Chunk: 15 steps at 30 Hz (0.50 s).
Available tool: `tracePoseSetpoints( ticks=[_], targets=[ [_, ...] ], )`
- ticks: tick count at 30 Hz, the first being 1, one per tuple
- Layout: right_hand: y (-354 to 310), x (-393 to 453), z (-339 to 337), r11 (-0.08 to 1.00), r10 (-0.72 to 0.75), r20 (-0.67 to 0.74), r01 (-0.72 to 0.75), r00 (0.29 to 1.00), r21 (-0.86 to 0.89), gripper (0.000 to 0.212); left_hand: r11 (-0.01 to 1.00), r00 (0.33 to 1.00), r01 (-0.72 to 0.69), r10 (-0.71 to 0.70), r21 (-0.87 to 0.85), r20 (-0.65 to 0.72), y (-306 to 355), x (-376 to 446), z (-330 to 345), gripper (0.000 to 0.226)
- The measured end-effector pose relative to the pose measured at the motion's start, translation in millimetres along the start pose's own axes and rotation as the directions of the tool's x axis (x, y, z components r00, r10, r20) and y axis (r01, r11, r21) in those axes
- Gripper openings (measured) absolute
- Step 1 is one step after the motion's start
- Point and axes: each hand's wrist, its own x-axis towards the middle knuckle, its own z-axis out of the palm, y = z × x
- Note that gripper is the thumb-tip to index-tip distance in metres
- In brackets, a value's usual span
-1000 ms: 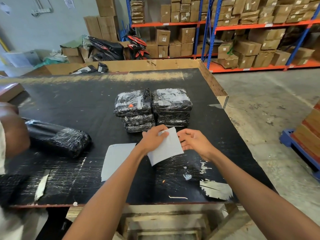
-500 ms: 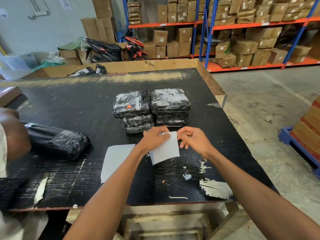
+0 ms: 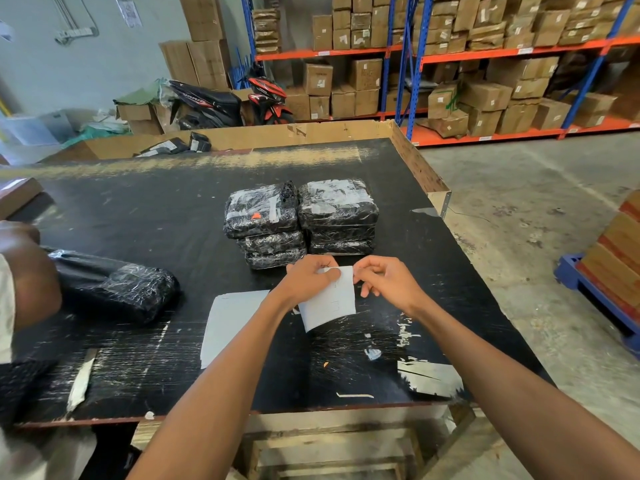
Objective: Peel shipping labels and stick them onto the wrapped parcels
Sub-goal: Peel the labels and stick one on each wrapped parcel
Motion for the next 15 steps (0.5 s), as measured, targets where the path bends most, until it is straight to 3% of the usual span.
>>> tracePoseSetpoints(
  ticks=[15],
  targets=[
    [-4.0,-1.1,1.6,0.998,-0.050,0.003,0.050,0.999,-0.026,0.013,0.999,0.999,-0.018,0.019,0.030,-0.029,-0.2,-1.2,-2.5,0.022]
  ],
)
